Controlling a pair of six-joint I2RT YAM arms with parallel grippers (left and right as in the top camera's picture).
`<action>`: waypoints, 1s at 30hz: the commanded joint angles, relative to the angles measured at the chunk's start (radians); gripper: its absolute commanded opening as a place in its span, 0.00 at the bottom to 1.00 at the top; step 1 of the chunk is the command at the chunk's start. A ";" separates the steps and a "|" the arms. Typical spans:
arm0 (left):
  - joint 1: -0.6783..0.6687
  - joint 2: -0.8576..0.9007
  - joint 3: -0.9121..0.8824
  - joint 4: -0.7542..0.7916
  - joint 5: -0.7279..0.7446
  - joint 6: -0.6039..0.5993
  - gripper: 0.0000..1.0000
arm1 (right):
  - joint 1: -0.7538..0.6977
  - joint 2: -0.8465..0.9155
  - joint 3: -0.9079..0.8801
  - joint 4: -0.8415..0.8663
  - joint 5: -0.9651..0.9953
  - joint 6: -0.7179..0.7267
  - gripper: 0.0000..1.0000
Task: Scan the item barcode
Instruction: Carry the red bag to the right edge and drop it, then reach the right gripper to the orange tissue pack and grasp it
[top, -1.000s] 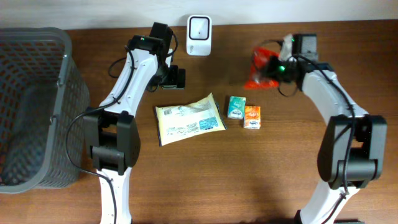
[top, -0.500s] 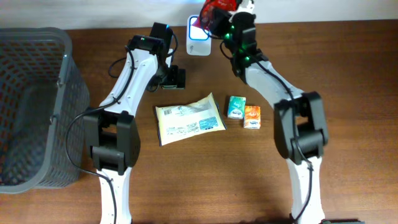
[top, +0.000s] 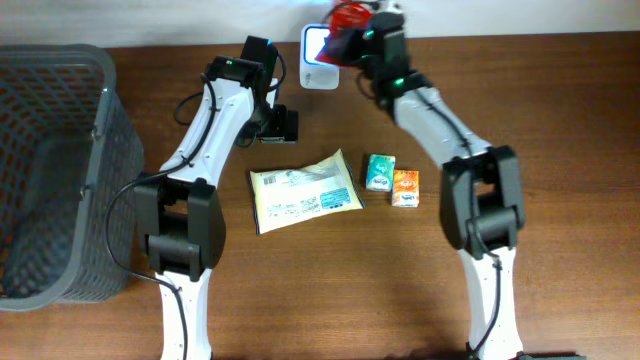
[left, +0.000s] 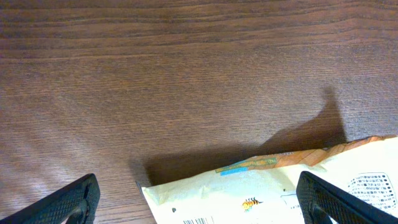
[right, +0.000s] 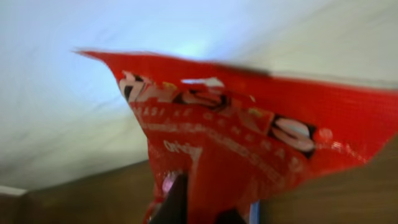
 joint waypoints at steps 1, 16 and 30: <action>0.002 0.009 0.000 0.000 0.011 -0.013 0.99 | -0.159 -0.156 0.048 -0.156 0.008 -0.019 0.04; 0.002 0.010 0.000 0.000 0.011 -0.013 0.99 | -0.842 -0.162 0.042 -0.998 0.446 -0.273 0.24; 0.002 0.009 0.000 0.000 0.011 -0.013 0.99 | -0.583 -0.161 0.038 -1.358 -0.458 -0.694 0.96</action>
